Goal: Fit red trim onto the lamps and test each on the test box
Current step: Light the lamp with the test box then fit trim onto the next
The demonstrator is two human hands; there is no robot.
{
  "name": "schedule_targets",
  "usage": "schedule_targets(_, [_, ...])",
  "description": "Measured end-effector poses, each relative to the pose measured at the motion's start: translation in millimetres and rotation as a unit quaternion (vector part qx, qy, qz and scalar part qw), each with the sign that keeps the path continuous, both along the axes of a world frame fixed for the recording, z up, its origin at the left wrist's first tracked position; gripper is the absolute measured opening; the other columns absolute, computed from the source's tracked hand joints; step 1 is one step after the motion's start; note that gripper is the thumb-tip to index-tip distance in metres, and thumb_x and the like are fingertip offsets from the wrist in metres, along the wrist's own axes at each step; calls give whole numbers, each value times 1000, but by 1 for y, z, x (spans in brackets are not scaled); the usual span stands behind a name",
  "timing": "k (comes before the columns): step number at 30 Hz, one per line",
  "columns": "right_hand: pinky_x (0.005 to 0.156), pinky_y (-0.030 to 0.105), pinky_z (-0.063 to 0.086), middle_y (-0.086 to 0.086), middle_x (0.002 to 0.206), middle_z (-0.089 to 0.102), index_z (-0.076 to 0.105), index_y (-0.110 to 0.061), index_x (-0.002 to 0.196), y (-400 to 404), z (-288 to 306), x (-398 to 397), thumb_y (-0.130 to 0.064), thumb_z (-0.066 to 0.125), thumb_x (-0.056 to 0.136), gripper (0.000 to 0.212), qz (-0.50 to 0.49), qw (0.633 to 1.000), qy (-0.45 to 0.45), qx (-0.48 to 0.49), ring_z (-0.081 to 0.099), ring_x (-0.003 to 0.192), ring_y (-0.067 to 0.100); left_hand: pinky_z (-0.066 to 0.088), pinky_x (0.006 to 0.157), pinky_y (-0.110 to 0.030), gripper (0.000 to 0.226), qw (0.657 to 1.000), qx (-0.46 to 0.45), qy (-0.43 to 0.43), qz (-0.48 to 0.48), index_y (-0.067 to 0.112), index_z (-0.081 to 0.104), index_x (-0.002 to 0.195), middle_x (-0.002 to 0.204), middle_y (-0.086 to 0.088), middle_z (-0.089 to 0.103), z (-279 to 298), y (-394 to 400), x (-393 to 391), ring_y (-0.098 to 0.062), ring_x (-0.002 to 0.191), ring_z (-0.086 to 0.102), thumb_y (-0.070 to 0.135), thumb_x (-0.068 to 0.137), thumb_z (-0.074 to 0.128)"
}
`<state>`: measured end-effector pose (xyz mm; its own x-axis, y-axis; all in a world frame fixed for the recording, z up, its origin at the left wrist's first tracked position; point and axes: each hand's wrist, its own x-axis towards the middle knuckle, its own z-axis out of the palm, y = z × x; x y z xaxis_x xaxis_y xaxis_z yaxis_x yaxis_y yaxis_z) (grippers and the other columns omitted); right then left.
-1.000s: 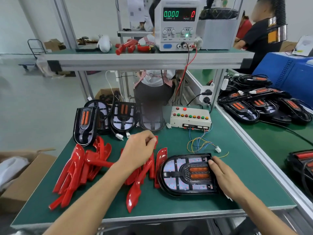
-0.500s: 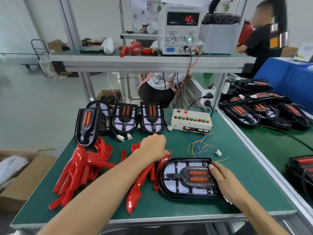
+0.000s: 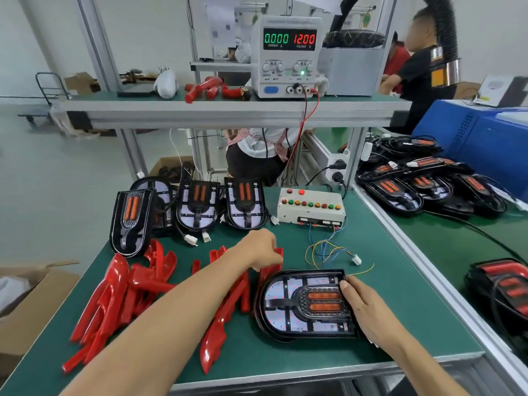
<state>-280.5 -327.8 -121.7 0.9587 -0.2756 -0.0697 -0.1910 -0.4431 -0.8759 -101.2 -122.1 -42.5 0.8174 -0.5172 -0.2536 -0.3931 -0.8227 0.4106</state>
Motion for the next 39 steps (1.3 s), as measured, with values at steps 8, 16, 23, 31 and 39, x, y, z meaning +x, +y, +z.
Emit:
schedule_targets(8, [93,36,53,-6,95,75,65,-20,100,0,2,2,-37,41,109,31,0,1000,-1,-14,69,95,17,58,61,-30,12,936,-341,-33,84,21,61,100,86,-3,73,34,23,7,-9,65,68,19,92,69])
schedule_targets(16, [90,39,54,-5,93,74,63,-22,96,0,5,3,-41,41,109,32,1,1000,8,-25,69,89,13,57,89,-28,22,756,-646,74,74,12,60,107,99,-2,77,17,24,-41,-15,97,72,-2,92,69])
schedule_targets(23, [95,32,51,-13,104,75,67,-27,111,-3,7,2,-37,44,109,25,13,1000,5,21,69,99,4,52,94,-22,31,772,-629,80,57,14,60,110,117,-2,73,-53,24,-91,-18,111,70,-2,86,72])
schedule_targets(31, [74,14,53,1,114,77,67,-20,122,-11,7,3,-22,50,108,23,21,991,-4,132,74,97,11,40,104,-12,47,912,-384,-140,-43,39,59,115,124,24,63,-59,46,-81,2,121,57,5,87,74])
schedule_targets(39, [78,18,55,-1,126,73,64,-35,130,-11,9,1,-26,57,104,29,34,989,-46,135,73,100,12,30,96,-10,45,934,-237,-250,-94,23,59,120,114,12,60,-51,49,-80,-9,109,50,4,82,74])
